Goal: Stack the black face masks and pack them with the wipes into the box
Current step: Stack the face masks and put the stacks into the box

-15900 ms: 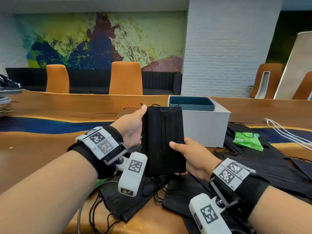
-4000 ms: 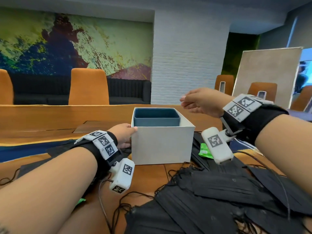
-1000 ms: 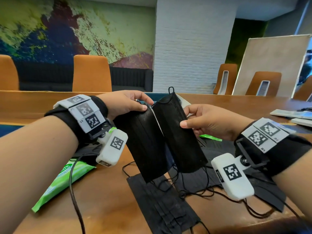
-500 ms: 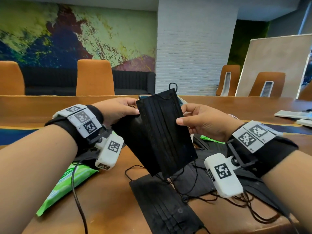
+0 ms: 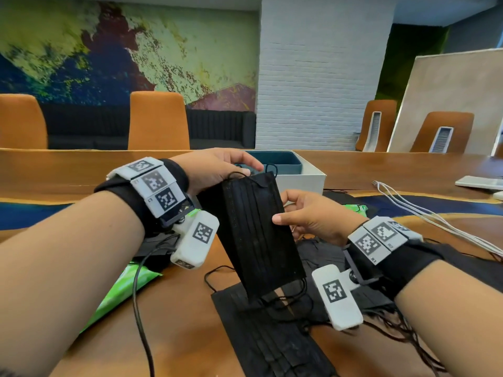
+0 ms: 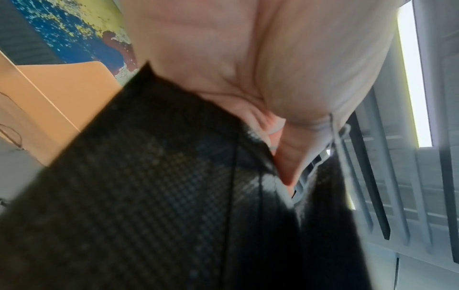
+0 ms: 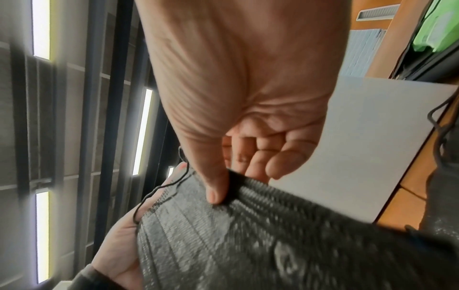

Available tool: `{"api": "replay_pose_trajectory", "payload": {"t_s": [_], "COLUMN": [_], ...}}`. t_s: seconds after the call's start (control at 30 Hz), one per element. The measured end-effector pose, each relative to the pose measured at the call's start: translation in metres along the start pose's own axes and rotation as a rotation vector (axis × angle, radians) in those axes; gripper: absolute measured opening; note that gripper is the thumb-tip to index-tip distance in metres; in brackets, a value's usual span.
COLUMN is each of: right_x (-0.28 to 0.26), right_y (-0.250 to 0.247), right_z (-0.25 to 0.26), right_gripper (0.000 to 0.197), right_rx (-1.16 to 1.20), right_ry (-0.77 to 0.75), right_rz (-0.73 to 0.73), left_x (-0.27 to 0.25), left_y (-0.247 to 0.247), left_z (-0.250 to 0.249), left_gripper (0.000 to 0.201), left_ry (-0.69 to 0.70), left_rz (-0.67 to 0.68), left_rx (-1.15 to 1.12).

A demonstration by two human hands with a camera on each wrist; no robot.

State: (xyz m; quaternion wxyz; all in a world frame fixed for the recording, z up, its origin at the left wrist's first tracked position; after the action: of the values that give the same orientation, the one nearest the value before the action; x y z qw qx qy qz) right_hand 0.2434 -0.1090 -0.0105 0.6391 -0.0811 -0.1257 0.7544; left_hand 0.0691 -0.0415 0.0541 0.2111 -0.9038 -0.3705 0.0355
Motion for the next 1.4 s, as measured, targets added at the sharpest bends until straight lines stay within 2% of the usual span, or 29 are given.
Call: {"api": "replay_pose_trajectory", "payload": {"t_s": [0.13,0.27,0.4,0.47,0.53,0.73,0.93,1.03,1.17,1.4], "right_x": [0.009,0.019,0.027,0.03,0.033,0.044,0.056,0.057,0.052,0.043], "right_y": [-0.004,-0.014,-0.015,-0.014,-0.013,-0.008,0.002,0.007,0.009,0.002], "right_z": [0.001,0.011,0.023,0.023,0.019,0.001,-0.004,-0.007,-0.014,-0.024], "right_gripper": [0.018,0.019,0.018,0.018,0.017,0.014,0.014,0.014,0.015,0.011], "right_rx": [0.023,0.088,0.097,0.094,0.091,0.158,0.174,0.167,0.181,0.104], "right_ry": [-0.106,-0.255,-0.344,-0.358,-0.342,-0.273,-0.262,-0.273,-0.292,-0.277], "right_rz": [-0.122,-0.312,-0.394,-0.403,-0.391,-0.388,-0.402,-0.432,-0.454,-0.458], "left_x": [0.003,-0.001,-0.002,-0.004,-0.005,-0.001,0.003,0.001,-0.003,-0.004], "left_y": [-0.018,-0.024,-0.012,-0.008,-0.003,0.008,0.011,0.01,0.01,0.012], "left_z": [-0.002,0.004,0.026,0.037,0.045,0.062,0.07,0.076,0.084,0.091], "left_gripper": [0.022,0.029,0.043,0.051,0.05,0.026,0.045,0.061,0.037,0.036], "left_ry": [0.069,0.089,0.108,0.133,0.132,0.116,0.092,0.075,0.039,-0.014], "left_rz": [-0.203,-0.37,-0.282,-0.235,-0.214,-0.27,-0.332,-0.288,-0.298,-0.268], "left_rx": [0.106,-0.2,-0.525,-0.542,-0.517,-0.472,-0.553,-0.59,-0.559,-0.55]}}
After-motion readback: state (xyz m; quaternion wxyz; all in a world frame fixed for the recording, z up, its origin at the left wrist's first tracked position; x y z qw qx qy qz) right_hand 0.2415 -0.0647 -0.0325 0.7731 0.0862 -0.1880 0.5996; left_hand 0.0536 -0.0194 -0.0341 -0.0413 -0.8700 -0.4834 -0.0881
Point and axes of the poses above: each hand's wrist, its own x-axis towards the middle knuckle, its own y-axis out of the palm, z = x × y, the point moved 3 cm from there along x, towards the middle knuckle, and after that the axes turned 1 degree about -x, right-handed, at the moved point
